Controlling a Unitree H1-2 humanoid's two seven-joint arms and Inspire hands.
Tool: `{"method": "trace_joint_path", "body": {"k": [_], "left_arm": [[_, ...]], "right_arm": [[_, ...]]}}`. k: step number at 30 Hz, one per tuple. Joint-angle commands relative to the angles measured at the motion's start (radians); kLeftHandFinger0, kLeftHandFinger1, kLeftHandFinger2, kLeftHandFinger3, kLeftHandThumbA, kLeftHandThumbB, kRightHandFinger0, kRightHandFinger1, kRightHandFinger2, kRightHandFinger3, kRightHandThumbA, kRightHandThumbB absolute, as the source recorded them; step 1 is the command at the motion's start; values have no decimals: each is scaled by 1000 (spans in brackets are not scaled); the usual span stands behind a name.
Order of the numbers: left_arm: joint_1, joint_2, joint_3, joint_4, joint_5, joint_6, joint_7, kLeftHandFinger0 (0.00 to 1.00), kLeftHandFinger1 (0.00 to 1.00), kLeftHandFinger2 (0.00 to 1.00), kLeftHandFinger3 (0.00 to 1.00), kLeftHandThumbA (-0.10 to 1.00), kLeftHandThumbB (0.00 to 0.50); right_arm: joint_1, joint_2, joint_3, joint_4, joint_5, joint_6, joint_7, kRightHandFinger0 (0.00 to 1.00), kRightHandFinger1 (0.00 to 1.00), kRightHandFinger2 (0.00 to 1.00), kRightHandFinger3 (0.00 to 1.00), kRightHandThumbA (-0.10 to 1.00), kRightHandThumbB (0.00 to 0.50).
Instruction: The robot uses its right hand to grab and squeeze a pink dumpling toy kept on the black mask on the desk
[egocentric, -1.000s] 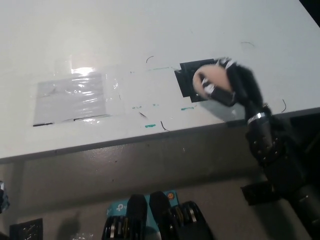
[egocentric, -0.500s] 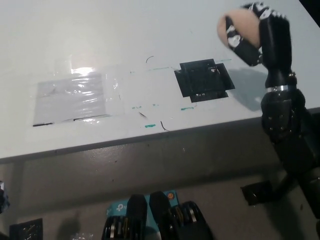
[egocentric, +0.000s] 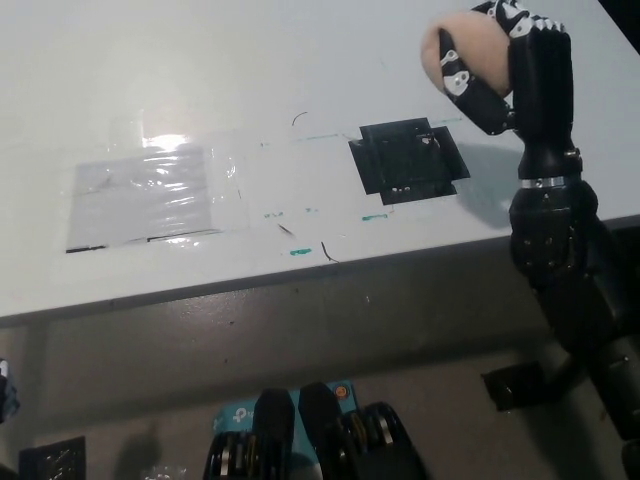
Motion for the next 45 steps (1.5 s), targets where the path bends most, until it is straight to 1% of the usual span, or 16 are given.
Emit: {"method": "trace_joint_path", "body": {"k": [1,3,5,7,11,15,19,22,23,24,25,26,27,29,35,45], "left_arm": [[-10,39,3,-29,-3,-12,-10,0,0,74,97,952,500],[-11,38,1,-26,0,-16,-9,0,0,75,95,954,500],[-10,38,2,-27,-1,-19,-12,0,0,77,101,962,500],[-18,38,4,-14,-4,-25,-13,0,0,67,100,947,500],[-23,39,4,-4,-5,-34,-19,0,2,73,97,934,500],[-17,38,4,-24,-3,-17,-10,0,0,66,97,943,500],[-19,36,5,-23,-5,-9,-7,0,0,75,99,934,500],[-13,36,4,-24,-5,-24,-15,0,0,83,99,938,500],[-12,36,2,-28,-2,-17,-10,0,2,80,97,948,500],[-15,35,3,-25,-2,-17,-10,0,0,78,95,948,500],[-14,33,4,-27,-3,-14,-5,0,0,75,93,947,500],[-14,32,4,-27,-3,-13,-4,0,0,73,92,945,500],[-16,31,5,-24,-3,-12,-2,0,0,72,92,943,500],[-11,31,2,-33,2,-11,2,0,0,71,91,946,500],[-11,32,3,-33,-1,-12,-3,0,0,67,93,951,500],[-13,26,6,-5,-8,-30,-13,0,0,68,96,940,500]], "right_arm": [[-30,-4,17,49,-9,-4,39,0,240,571,205,-100,187],[-27,-9,33,90,-10,7,62,0,229,566,232,-100,109],[-32,-4,48,165,-8,-7,59,0,181,492,239,-100,146],[-39,8,65,274,6,27,105,0,194,568,378,-100,167],[-59,6,104,365,-11,105,165,0,249,670,559,-100,113],[-73,8,121,449,0,92,171,0,293,699,544,-100,25],[-82,13,125,482,10,127,189,0,345,715,525,-100,40],[-80,18,124,493,26,142,229,3,329,565,375,-100,1],[-76,19,130,483,19,152,233,0,180,428,538,-100,0],[-78,20,126,483,28,159,252,23,215,510,666,-100,0],[-75,13,150,448,4,207,309,295,533,829,1000,-62,109],[-75,12,153,442,1,214,316,512,630,807,1000,-20,39],[-70,6,171,407,-20,278,353,965,1000,1000,1000,234,67],[-59,3,188,374,-35,308,357,1000,1000,1000,1000,385,216],[-17,-16,218,225,-54,403,435,1000,1000,1000,1000,686,468],[42,-21,190,60,-53,429,404,1000,1000,1000,1000,758,498]]}}
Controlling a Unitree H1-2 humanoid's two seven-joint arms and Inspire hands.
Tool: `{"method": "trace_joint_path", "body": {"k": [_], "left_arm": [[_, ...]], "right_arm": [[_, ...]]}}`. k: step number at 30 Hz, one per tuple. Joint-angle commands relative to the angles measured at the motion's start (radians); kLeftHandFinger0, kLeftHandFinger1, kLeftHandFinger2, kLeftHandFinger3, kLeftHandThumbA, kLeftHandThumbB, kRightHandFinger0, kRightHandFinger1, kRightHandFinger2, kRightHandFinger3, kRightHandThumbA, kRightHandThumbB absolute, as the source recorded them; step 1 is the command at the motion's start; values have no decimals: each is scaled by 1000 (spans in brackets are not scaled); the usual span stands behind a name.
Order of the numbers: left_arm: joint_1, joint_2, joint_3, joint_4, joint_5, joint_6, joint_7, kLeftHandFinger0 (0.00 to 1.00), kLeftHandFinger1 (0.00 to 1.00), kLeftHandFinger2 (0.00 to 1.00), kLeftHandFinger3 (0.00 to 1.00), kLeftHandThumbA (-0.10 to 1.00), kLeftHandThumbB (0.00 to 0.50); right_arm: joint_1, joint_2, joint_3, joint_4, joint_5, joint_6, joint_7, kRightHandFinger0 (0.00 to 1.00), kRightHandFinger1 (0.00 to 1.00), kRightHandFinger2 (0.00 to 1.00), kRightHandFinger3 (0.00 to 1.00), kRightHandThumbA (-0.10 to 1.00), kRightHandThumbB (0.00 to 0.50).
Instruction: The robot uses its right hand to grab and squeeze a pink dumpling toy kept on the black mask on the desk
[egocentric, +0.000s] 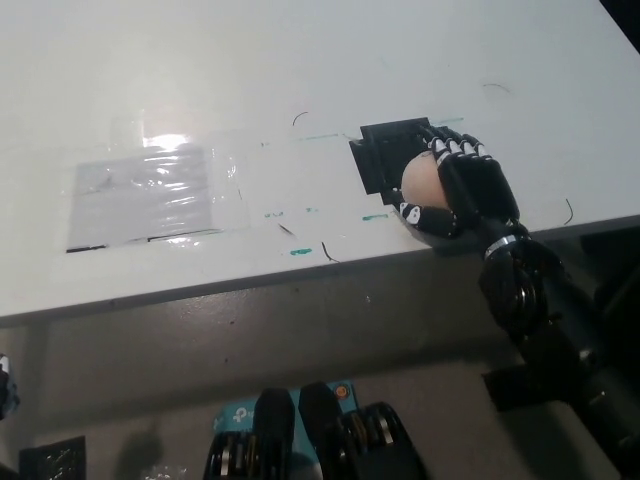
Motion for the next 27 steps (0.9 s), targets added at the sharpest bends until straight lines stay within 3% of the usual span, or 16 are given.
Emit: {"method": "trace_joint_path", "body": {"k": [1,7,12,20,23,24,25,26,27], "left_arm": [[-11,26,6,2,-9,-29,-13,0,0,67,94,942,500],[-8,28,2,-3,-11,-29,-24,0,3,81,89,940,500],[0,28,8,-7,-13,-12,-12,0,1,74,87,925,500],[6,29,8,-11,-8,-24,-9,0,0,60,82,947,500],[10,32,5,-26,-6,-9,-9,0,0,69,100,952,500],[9,32,5,-20,-8,-10,-12,0,0,67,99,950,500],[7,32,5,-10,-10,-16,-17,0,0,60,93,938,500],[8,32,6,-7,-11,-18,-19,0,0,60,92,937,500],[14,32,2,-27,-2,-9,-6,0,3,62,82,955,500]], "right_arm": [[-15,-19,-17,-74,-15,42,18,1000,1000,1000,1000,755,498],[19,-33,-35,-157,-3,55,39,1000,1000,1000,1000,660,468],[71,-66,-64,-317,5,67,71,1000,1000,1000,1000,686,456],[239,-104,-171,-668,55,105,143,1000,1000,1000,1000,626,420],[331,-102,-225,-761,101,102,148,1000,1000,1000,1000,414,347],[361,-96,-242,-797,103,147,172,1000,1000,1000,1000,345,304],[379,-88,-256,-819,113,181,193,1000,1000,1000,1000,314,265],[387,-82,-265,-830,115,196,206,1000,1000,1000,1000,311,264],[452,-56,-301,-829,125,209,169,1000,1000,1000,1000,231,230]]}}
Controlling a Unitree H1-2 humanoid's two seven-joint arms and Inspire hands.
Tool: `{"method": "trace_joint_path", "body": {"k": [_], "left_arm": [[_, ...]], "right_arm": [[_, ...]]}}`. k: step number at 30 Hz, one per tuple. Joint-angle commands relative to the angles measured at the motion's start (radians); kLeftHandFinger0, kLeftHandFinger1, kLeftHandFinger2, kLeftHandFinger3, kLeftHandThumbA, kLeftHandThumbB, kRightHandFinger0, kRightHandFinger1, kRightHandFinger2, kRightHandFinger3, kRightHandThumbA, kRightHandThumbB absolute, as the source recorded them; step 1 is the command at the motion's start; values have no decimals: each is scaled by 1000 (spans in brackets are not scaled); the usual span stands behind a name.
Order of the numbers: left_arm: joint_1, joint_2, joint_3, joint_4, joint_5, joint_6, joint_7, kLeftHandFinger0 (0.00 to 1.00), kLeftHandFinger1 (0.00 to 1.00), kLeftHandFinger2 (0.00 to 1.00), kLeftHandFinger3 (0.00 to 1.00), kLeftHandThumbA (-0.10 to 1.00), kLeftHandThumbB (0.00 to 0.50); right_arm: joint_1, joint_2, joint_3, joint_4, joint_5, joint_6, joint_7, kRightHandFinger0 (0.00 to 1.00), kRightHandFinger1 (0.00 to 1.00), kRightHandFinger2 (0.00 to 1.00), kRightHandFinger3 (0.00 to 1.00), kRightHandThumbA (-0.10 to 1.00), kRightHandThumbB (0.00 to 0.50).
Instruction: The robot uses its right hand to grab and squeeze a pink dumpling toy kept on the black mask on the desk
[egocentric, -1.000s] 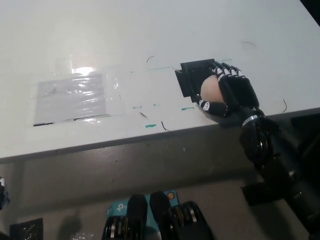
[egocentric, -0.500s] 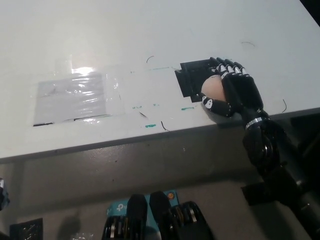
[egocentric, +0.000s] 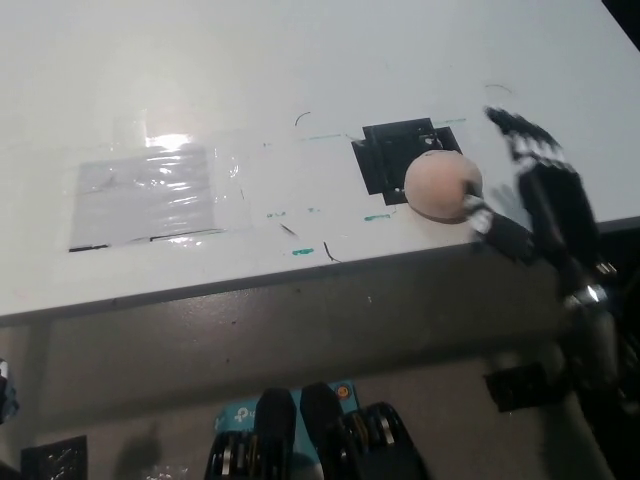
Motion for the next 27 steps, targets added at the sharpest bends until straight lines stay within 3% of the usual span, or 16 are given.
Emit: {"method": "trace_joint_path", "body": {"k": [1,4,5,6,8,9,10,12,14,17,19,22,27], "left_arm": [[3,31,3,-24,-3,-12,-8,0,3,66,83,957,500],[-3,30,2,-11,-4,-21,-13,0,4,75,85,954,500],[-3,29,1,-11,-6,-21,-16,0,5,73,83,956,500],[-6,27,2,-4,-6,-17,-13,0,3,79,88,947,500],[-14,29,-1,26,-8,-36,-28,0,9,91,105,943,500],[-13,27,0,26,-8,-38,-25,0,0,84,105,941,500],[-10,24,2,22,-10,-37,-24,0,0,83,103,941,500],[-11,21,2,16,-10,-28,-17,0,0,79,103,939,500],[-10,19,4,18,-15,-33,-24,0,8,87,104,931,500],[-10,19,5,25,-12,-39,-21,0,10,99,125,934,500],[-12,20,4,25,-9,-45,-22,0,16,101,122,944,500],[-13,19,4,19,-8,-38,-18,0,0,90,110,932,500],[-21,17,3,24,-7,-41,-18,0,8,89,96,932,500]], "right_arm": [[71,27,-79,-61,67,88,28,1000,1000,1000,1000,188,220],[130,81,-163,17,199,-2,-8,843,979,1000,969,89,208],[139,92,-180,33,219,-19,-13,785,909,1000,944,61,212],[150,115,-214,63,260,-35,-25,614,727,949,910,65,229],[151,150,-264,84,304,-9,-18,515,622,817,884,141,227],[148,173,-297,97,344,-4,-19,486,641,773,854,130,227],[146,193,-330,105,383,12,-13,566,748,817,836,125,223],[139,217,-385,130,467,0,6,505,743,849,833,89,214],[124,241,-447,171,563,-9,26,484,684,807,814,70,180],[115,259,-469,175,580,8,34,431,605,744,787,23,163],[109,267,-467,176,555,13,18,298,477,644,749,-20,185],[109,270,-464,178,542,25,20,242,425,585,725,-19,186],[105,268,-461,171,551,50,19,249,406,562,764,-16,184]]}}
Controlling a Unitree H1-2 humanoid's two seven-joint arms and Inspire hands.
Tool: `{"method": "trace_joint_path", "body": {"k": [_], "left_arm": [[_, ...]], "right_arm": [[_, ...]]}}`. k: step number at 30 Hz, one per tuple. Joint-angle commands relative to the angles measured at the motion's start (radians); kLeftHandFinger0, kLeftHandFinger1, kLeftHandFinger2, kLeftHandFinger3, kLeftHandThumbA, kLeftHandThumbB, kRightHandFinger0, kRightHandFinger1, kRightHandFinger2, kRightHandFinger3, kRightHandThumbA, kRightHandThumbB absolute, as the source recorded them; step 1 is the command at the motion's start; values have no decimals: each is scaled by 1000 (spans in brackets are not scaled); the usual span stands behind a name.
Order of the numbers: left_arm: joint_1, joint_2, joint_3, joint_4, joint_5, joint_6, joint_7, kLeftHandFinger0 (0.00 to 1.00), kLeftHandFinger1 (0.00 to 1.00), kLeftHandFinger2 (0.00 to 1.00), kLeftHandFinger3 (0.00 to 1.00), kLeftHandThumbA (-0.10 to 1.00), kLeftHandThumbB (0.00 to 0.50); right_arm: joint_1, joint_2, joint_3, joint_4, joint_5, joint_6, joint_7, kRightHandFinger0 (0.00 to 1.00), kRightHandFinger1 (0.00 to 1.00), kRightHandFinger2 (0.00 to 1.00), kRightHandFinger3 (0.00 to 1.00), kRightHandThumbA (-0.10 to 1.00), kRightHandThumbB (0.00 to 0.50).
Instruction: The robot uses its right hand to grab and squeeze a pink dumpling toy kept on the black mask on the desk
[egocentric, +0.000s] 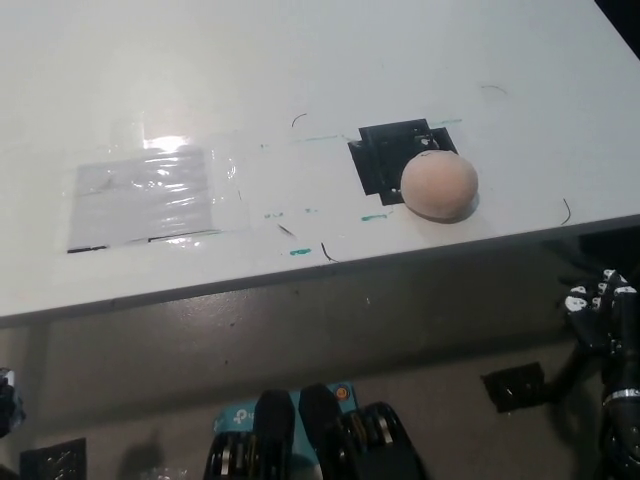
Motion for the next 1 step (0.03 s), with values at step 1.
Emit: {"method": "trace_joint_path", "body": {"k": [1], "left_arm": [[-20,31,4,-8,-7,-39,-17,0,8,89,96,932,500]], "right_arm": [[-36,5,-11,-17,78,24,4,249,406,562,764,-16,184]]}}
